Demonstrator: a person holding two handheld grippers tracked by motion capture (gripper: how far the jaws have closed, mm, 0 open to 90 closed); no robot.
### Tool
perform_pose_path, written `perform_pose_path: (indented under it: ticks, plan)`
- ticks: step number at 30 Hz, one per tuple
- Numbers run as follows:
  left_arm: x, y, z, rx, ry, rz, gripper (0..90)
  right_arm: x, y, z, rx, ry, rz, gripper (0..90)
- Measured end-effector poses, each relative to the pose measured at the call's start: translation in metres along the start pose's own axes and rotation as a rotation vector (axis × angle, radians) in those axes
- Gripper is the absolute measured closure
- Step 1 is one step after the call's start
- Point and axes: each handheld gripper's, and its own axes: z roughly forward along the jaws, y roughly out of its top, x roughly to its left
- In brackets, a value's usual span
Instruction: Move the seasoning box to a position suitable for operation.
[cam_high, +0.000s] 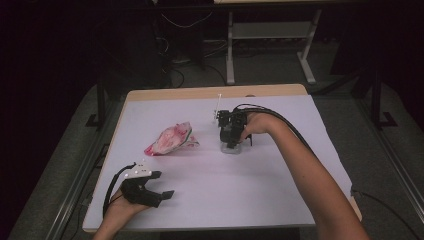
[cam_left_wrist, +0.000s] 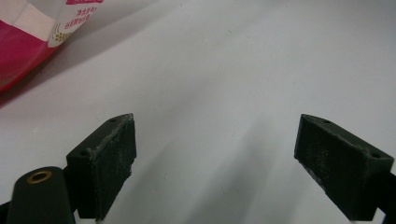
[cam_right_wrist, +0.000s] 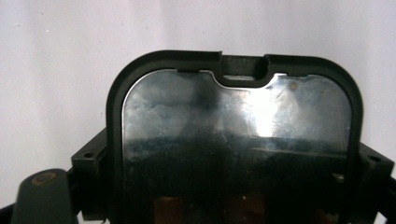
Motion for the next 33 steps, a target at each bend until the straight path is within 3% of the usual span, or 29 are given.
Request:
perform_pose_path:
  ticks: [9, 21, 33]
  plan:
    - [0.001, 0.0, 0.001, 0.009, -0.006, 0.004, 12.7, 0.0, -0.001, -0.001, -0.006, 0.013, -0.01, 14.9]
    - [0.001, -0.001, 0.002, 0.007, -0.01, -0.003, 12.7, 0.005, -0.002, -0.005, 0.035, 0.047, -0.009, 15.2]
    - [0.0, -0.001, 0.003, 0.007, -0.012, -0.005, 12.7, 0.023, -0.013, -0.025, -0.014, 0.047, -0.04, 15.2]
